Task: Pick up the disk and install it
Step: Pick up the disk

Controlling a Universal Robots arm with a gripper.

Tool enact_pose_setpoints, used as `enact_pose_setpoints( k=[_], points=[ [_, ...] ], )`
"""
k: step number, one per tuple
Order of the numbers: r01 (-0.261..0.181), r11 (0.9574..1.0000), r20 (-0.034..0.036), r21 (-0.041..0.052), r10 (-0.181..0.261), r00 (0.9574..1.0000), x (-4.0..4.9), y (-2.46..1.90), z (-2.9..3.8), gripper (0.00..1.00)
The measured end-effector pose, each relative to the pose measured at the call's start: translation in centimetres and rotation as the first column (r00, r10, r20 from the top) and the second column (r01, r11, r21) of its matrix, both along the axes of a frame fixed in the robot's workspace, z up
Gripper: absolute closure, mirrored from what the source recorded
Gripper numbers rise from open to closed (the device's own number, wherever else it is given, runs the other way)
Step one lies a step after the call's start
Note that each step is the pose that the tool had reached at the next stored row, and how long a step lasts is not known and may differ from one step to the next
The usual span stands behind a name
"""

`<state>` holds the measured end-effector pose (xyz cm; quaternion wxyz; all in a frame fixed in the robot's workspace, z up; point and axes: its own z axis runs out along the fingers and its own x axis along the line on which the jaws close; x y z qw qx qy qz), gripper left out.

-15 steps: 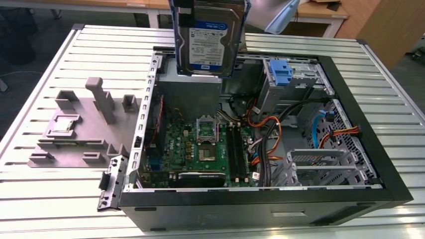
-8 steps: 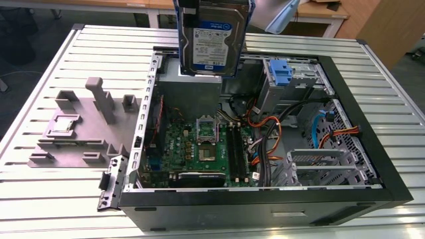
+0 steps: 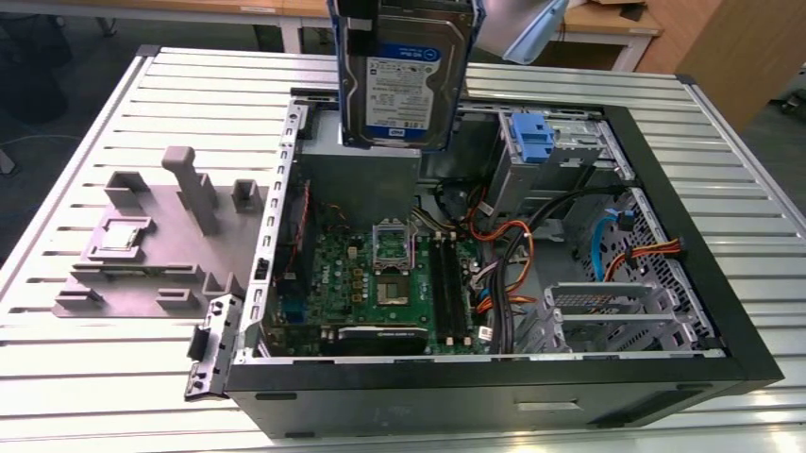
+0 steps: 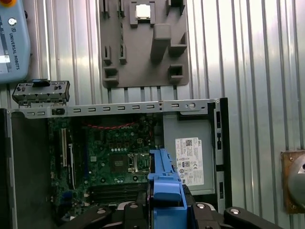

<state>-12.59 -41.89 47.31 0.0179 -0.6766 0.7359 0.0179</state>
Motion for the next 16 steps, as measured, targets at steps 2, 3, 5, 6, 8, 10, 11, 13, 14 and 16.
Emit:
enact_pose_setpoints(
  k=[2, 3, 5, 6, 8, 10, 11, 13, 14, 16],
  points=[
    [0.000, 1.0000, 0.0000, -0.0079, 0.000, 1.0000, 0.00, -0.23, 0.00, 0.63],
    [0.000, 0.9999, 0.0000, -0.0115, 0.000, 1.0000, 0.00, -0.35, 0.00, 0.63],
    [0.000, 0.9998, 0.0000, -0.0175, 0.000, 1.0000, 0.01, -0.59, 0.00, 0.63],
    [0.000, 0.9998, 0.0000, -0.0185, 0.000, 1.0000, 0.04, -0.70, -0.01, 0.63],
    [0.001, 0.9998, 0.0000, -0.0186, -0.001, 1.0000, 0.25, -0.83, -0.01, 0.63],
    [0.001, 0.9998, 0.0000, -0.0187, -0.001, 1.0000, 0.58, -0.88, -0.01, 0.63],
    [0.001, 0.9998, 0.0000, -0.0187, -0.001, 1.0000, 0.76, -0.90, -0.01, 0.63],
    [0.001, 0.9998, 0.0000, -0.0187, -0.001, 1.0000, 1.16, -0.92, -0.01, 0.63],
    [0.001, 0.9998, 0.0000, -0.0187, -0.001, 1.0000, 1.37, -0.94, -0.01, 0.63],
    [0.001, 0.9998, 0.0000, -0.0187, -0.001, 1.0000, 1.81, -0.97, -0.01, 0.63]
  ],
)
